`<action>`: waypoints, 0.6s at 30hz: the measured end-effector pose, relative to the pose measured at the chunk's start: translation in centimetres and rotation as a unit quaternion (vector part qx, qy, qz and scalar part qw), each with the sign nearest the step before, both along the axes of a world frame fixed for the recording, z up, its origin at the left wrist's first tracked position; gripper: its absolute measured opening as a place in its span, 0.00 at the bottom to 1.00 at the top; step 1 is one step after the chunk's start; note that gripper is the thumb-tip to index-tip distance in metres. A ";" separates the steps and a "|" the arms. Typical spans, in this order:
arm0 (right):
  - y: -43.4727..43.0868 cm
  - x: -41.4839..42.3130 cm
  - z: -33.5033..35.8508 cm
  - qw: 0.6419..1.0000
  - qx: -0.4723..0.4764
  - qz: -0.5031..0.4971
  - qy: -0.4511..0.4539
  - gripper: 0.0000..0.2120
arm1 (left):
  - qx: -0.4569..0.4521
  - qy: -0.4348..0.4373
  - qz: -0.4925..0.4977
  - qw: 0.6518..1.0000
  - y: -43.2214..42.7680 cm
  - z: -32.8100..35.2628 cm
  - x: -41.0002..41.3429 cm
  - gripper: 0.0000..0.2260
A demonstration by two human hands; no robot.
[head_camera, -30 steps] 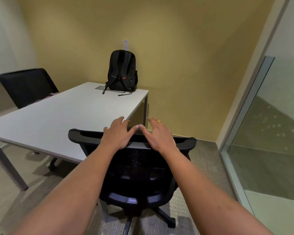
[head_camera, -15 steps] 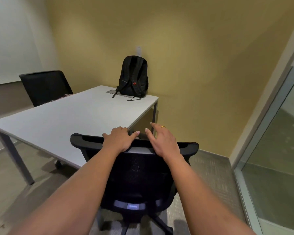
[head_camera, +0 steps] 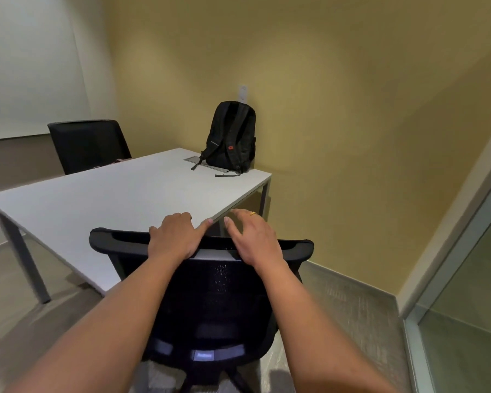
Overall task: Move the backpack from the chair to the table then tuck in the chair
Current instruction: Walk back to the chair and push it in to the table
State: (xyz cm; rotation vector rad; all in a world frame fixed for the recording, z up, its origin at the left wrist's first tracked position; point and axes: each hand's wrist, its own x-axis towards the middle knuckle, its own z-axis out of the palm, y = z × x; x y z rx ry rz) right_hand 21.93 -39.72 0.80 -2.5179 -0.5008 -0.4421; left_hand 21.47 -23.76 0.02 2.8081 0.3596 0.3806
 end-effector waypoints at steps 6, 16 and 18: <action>-3.0 4.0 -0.2 0.999 0.013 0.027 -0.014 0.22 | -0.014 -0.051 0.029 0.998 -3.4 0.2 2.4 0.29; -9.6 15.0 -0.4 0.996 -0.067 0.066 -0.008 0.22 | 0.013 -0.076 0.093 0.993 -11.2 -0.4 10.1 0.31; -10.9 17.6 -0.5 0.994 -0.088 0.071 0.010 0.23 | 0.018 -0.072 0.102 0.992 -12.7 -0.4 11.9 0.32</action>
